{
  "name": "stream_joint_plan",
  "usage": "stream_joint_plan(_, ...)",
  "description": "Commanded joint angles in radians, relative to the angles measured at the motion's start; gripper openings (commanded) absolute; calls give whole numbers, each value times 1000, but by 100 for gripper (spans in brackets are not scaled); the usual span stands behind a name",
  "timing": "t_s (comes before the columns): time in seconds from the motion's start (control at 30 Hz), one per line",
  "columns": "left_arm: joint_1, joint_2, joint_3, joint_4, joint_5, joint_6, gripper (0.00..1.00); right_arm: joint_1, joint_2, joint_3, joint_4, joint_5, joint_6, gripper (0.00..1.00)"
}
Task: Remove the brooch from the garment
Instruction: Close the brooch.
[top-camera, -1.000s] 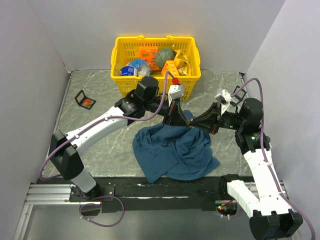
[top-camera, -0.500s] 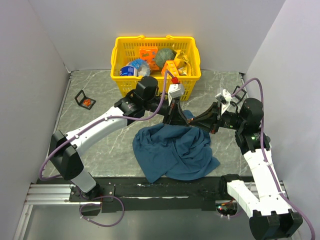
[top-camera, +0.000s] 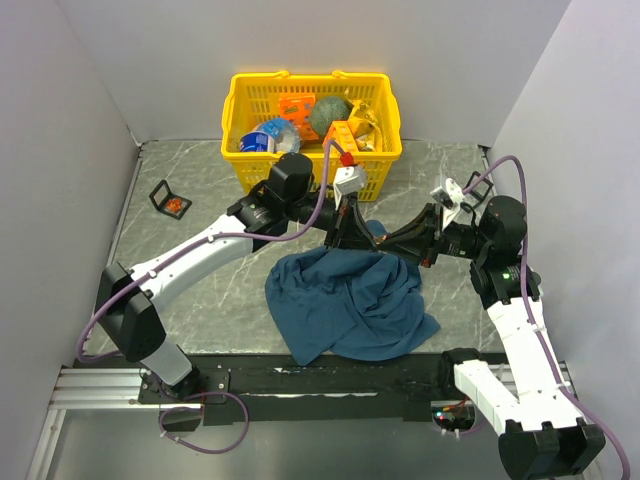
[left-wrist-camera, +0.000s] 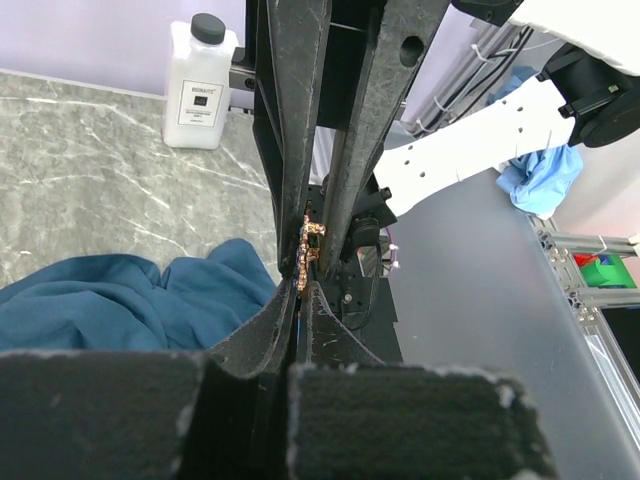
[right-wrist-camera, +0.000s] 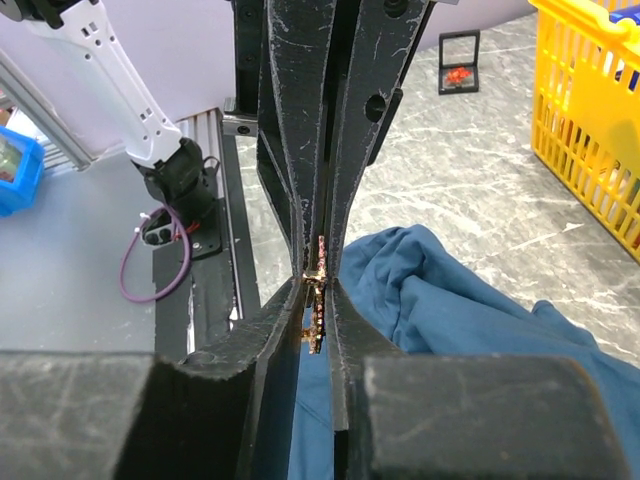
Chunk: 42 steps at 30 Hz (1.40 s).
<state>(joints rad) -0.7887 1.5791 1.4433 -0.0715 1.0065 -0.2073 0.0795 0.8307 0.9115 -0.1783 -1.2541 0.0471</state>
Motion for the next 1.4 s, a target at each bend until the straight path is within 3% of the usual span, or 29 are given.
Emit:
stream_joint_plan(0.0,49,-85,0,61,23,-37,1,-29,-13,7,-6,-22,-16,22)
stream_joint_plan(0.2,59,-93,-12,64,26,-50,1,-32,-16,10,-3,-34,-15,31)
stream_joint_plan(0.33,60,-96,-18,95,27,-53,1,-32,-19,15,-10,-48,-16,45)
stream_joint_plan(0.43,60,-97,-21,99,32,-55,1,-30,-18,36,-26,-62,-32,46)
stream_joint_plan(0.8,60,-102,-55,153,86,-86,1,-35,5,168,-150,-131,-127,35)
stream_joint_plan(1.03,60,-102,-107,280,142,-178,1,-34,36,187,-101,-74,-78,32)
stream_joint_plan(1.37,57,-90,-112,309,155,-210,1,-32,51,121,51,-68,63,29)
